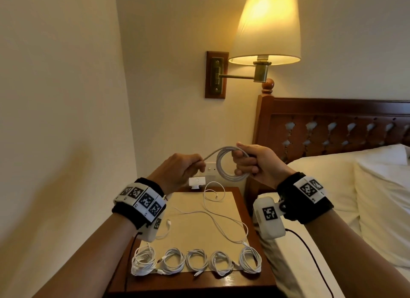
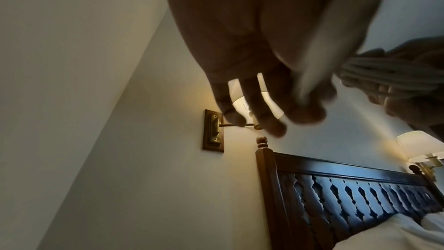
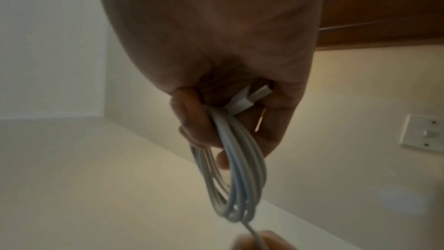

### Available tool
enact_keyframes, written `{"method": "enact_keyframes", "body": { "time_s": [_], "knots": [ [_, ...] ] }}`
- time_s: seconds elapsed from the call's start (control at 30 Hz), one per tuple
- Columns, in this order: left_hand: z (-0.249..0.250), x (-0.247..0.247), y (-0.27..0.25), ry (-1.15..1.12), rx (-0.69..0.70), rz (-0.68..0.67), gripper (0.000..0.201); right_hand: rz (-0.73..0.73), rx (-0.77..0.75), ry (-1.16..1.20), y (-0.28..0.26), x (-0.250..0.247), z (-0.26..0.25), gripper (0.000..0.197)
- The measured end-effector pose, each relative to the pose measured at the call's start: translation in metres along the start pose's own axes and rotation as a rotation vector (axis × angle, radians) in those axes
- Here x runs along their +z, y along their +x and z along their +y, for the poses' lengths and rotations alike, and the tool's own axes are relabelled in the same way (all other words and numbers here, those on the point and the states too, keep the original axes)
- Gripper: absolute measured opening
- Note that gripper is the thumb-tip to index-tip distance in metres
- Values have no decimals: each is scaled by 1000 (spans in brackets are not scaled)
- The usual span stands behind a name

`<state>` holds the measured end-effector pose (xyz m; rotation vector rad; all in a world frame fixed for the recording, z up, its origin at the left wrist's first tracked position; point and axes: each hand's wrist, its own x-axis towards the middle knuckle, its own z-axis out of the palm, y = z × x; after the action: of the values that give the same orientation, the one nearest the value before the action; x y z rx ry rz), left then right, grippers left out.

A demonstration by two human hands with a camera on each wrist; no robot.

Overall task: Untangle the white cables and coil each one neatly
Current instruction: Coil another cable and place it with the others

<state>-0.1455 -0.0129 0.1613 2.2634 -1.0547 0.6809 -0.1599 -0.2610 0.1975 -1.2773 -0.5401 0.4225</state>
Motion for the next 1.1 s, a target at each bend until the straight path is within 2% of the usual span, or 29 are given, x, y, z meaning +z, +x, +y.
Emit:
{"method": "enact_keyframes", "body": {
  "time_s": [0.1, 0.17, 0.23, 0.27, 0.37, 0.43, 0.53, 0.63, 0.73, 0.8, 0.87, 0.97, 1.1],
  "knots": [
    [-12, 0, -7, 198, -76, -182, 19, 69, 21, 160, 0, -6, -2, 41],
    [-14, 1, -9, 262, -86, -192, 16, 98, 18, 271, 1, -9, -4, 42],
    [-14, 5, -10, 157, -86, -52, 27, 94, 21, 330, 3, -8, -4, 41],
    [-12, 9, -11, 49, -143, 42, 30, 87, 26, 352, 4, -6, -3, 41],
    [-4, 18, -11, -287, -417, 336, 25, 68, 30, 407, 5, -1, 2, 39],
    [0, 25, -11, -483, -587, 476, 22, 64, 32, 419, 6, 2, 4, 38],
    [8, 30, -6, -543, -807, 564, 27, 48, 41, 437, 9, 10, 7, 35],
    [23, 31, 6, -835, -903, 535, 29, 58, 50, 444, 15, 14, 10, 36],
    [37, 23, 19, -1065, -875, 554, 16, 61, 51, 446, 20, 15, 11, 36],
    [39, 18, 25, -1129, -866, 527, 16, 61, 45, 453, 22, 15, 10, 31],
    [40, 15, 29, -1179, -864, 439, 23, 68, 35, 467, 24, 15, 10, 33],
    [41, 14, 28, -1228, -852, 239, 31, 65, 28, 455, 27, 15, 10, 38],
    [50, 16, 24, -1335, -892, 155, 46, 88, 24, 388, 31, 18, 12, 40]
  ]
}}
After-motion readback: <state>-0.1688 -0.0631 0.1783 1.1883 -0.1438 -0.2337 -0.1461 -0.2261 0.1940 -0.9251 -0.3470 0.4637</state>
